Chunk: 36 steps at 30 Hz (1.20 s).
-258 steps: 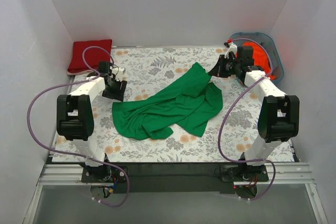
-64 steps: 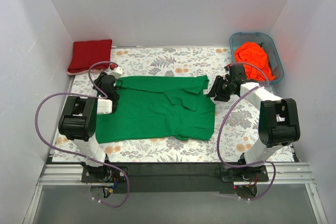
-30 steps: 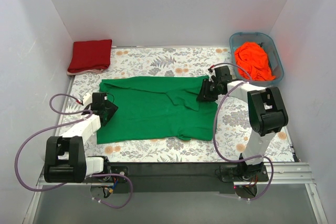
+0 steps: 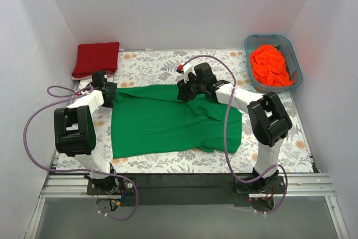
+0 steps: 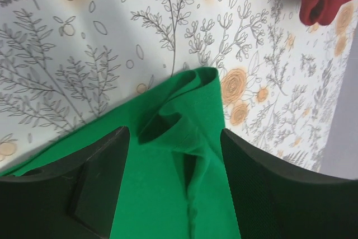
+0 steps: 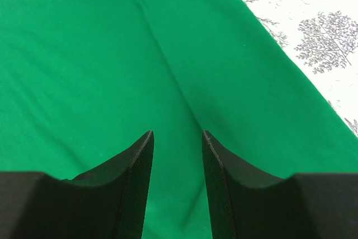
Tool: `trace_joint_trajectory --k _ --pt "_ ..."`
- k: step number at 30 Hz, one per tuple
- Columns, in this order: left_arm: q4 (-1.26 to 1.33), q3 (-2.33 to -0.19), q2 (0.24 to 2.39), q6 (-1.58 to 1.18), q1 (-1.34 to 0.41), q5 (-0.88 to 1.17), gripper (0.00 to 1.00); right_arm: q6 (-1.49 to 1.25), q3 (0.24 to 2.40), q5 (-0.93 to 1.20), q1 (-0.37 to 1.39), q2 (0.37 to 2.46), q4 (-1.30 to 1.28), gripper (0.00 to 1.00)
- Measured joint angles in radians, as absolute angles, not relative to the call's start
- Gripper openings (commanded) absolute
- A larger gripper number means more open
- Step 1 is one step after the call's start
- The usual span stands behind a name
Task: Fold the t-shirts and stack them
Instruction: Fold the tshirt
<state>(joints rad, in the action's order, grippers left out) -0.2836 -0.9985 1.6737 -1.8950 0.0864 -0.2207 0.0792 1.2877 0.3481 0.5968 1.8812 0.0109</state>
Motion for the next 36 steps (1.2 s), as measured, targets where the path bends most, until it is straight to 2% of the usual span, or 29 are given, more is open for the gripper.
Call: trace_joint_trajectory --k 11,26,36 --pt "-0.287 -1.060 1.713 -1.980 0.090 -0.127 0.63 0.087 1.285 0.365 0.602 1.884 0.027 0.46" --pt "-0.485 -1.129 1.702 -1.990 0.090 -0.107 0.58 0.108 1.246 0.346 0.602 1.884 0.030 0.46" --pt "-0.493 -1.172 1.800 -1.992 0.089 -0.084 0.49 0.109 1.245 0.344 0.602 1.884 0.031 0.46"
